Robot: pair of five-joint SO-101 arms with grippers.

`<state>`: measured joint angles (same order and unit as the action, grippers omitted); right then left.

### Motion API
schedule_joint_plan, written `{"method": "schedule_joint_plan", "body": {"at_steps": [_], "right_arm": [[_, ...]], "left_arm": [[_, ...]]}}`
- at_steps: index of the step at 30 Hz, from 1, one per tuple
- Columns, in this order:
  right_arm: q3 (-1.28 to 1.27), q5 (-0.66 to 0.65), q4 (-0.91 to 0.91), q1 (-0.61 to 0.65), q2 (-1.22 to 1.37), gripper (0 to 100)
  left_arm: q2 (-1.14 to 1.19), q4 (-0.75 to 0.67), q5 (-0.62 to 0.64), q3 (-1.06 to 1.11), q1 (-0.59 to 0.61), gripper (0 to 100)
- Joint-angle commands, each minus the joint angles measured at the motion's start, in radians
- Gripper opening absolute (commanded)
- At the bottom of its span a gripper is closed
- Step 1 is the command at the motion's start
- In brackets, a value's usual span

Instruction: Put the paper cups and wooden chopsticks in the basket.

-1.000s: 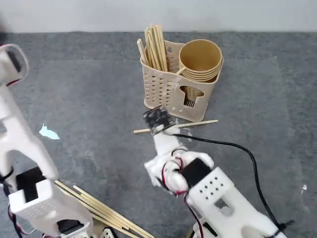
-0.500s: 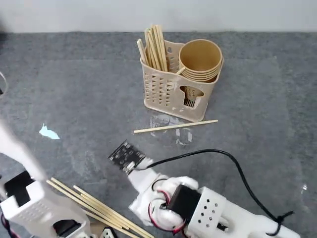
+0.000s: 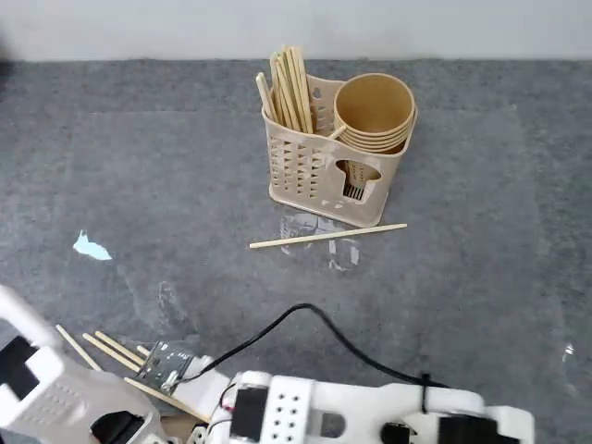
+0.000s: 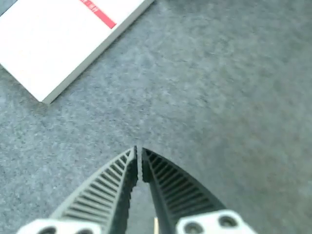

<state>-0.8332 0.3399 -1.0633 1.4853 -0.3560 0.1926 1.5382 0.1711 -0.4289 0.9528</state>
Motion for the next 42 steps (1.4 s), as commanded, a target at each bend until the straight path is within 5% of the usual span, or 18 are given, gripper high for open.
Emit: {"method": "schedule_joint_plan", "body": {"at_steps": [1, 37, 42], "right_arm": [[0.035, 0.009, 0.088, 0.013, 0.058, 25.2], [0.017, 0.046, 0.008, 0.010, 0.133, 25.1], [0.023, 0.044, 0.010, 0.007, 0.242, 13.3]], "left_arm": [[-0.046, -0.092, -0.003, 0.036, 0.052, 1], [-0.044, -0.129, -0.012, 0.133, 0.081, 2], [-0.044, -0.127, -0.012, 0.133, 0.081, 2]]}}
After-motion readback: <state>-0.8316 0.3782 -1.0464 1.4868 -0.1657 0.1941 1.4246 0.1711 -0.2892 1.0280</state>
